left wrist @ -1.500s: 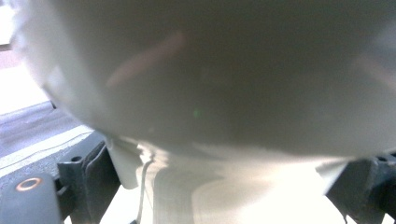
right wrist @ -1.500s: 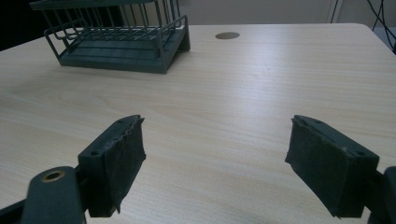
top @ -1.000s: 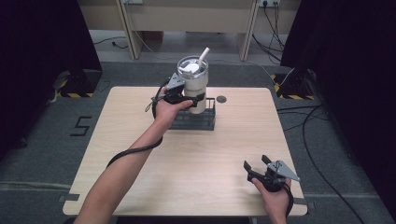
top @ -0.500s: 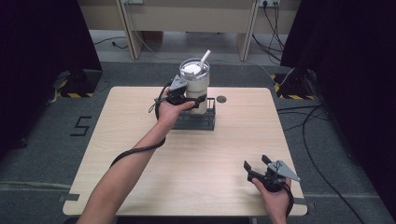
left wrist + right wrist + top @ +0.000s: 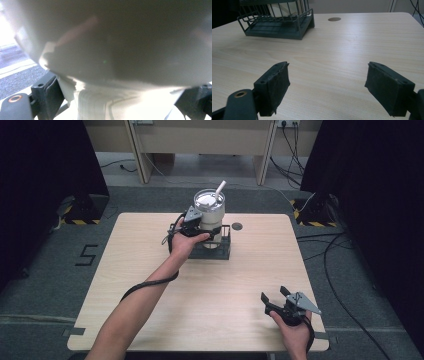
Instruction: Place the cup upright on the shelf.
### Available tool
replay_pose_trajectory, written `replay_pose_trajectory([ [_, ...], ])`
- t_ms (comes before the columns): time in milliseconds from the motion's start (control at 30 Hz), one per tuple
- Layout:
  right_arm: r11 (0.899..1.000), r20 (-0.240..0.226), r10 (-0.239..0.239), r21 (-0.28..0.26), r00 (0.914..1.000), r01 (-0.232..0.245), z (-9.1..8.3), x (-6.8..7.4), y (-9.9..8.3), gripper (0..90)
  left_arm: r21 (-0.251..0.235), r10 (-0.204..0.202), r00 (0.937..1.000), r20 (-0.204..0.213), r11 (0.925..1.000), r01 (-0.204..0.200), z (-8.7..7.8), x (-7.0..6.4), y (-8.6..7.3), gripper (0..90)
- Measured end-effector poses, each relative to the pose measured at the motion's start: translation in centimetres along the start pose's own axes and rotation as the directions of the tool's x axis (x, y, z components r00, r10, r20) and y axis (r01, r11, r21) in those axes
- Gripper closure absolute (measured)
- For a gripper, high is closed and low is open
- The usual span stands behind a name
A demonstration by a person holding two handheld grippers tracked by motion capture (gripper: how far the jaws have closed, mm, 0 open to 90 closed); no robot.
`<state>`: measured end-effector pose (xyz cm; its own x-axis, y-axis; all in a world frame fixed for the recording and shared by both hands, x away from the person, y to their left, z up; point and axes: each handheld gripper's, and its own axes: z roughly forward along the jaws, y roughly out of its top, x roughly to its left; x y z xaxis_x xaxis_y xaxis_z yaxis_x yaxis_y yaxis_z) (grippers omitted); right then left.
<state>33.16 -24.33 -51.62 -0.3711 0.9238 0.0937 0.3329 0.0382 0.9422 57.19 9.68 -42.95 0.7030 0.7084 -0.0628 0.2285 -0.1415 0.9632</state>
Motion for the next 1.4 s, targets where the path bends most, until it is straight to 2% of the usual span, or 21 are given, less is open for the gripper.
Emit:
replay_pose_trajectory([
  [200,1.000,-0.002,0.000,0.000,1.0000,0.000,0.0,0.0,0.0,19.3,0.021,0.014,0.9999,-0.007,0.9997,-0.014,0.2,0.1,-0.7,9.8],
  [700,1.000,-0.004,-0.001,0.005,1.0000,0.001,0.0,0.1,0.0,19.3,-0.013,0.018,0.9998,0.002,0.9998,-0.018,0.0,0.1,-1.3,9.4],
  [1133,1.000,-0.004,0.002,0.007,1.0000,-0.002,0.0,0.1,0.0,19.3,-0.015,0.021,0.9997,-0.010,0.9997,-0.021,-0.4,-0.1,-1.5,8.9],
  [1400,1.000,-0.004,0.003,0.009,1.0000,-0.003,0.0,0.1,0.0,19.2,-0.010,0.055,0.9984,-0.011,0.9984,-0.055,-1.0,-0.2,-1.6,8.3],
])
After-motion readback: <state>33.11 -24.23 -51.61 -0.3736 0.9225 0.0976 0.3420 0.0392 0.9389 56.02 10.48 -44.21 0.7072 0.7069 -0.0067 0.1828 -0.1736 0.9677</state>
